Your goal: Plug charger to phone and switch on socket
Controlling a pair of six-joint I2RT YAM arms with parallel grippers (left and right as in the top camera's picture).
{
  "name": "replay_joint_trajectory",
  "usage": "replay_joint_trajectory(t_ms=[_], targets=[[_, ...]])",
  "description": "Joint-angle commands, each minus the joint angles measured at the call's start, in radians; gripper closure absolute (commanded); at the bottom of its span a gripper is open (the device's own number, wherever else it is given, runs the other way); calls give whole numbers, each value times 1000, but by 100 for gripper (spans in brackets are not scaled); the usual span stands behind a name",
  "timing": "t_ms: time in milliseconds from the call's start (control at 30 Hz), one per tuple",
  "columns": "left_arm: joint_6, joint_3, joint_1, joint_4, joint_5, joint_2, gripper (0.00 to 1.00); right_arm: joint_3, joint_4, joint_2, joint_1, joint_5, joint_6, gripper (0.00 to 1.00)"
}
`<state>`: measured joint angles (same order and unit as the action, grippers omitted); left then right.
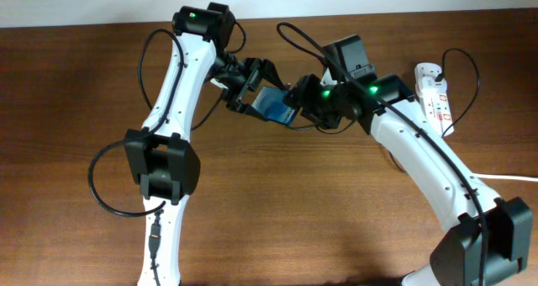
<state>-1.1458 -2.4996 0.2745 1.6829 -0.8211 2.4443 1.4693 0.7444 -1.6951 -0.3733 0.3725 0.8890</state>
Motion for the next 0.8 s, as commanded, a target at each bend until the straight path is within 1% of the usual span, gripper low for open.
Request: replay_joint_trajectory(t_ms=[0, 133, 233, 300, 367, 533, 600, 667, 700, 767], targets=[[-13, -28, 7, 2, -20, -4, 100, 13, -11, -11, -20, 16, 10, 52], [-13, -28, 7, 1, -20, -4, 100, 13, -12, -11, -20, 17, 10, 59], [-13, -28, 7, 1, -20, -4, 100, 13, -11, -11, -20, 21, 10, 70], [-13, -28, 7, 1, -20, -4, 100, 13, -11, -11, -20, 27, 10, 73], [-13, -28, 7, 1, -20, -4, 100, 13, -11, -11, -20, 27, 10, 74], [-13, -28, 7, 2, -20, -4, 100, 13, -11, -11, -20, 28, 10, 86], [-13, -28, 7, 2, -20, -4, 100, 13, -11, -11, -20, 28, 10, 95], [-13, -28, 7, 2, -20, -4, 100, 13, -13, -11, -20, 32, 10, 96], [-13, -28, 7, 2, -20, -4, 98, 13, -16, -11, -20, 37, 10, 96], [-13, -28, 7, 2, -20, -4, 90, 13, -19, -11, -20, 39, 10, 96]])
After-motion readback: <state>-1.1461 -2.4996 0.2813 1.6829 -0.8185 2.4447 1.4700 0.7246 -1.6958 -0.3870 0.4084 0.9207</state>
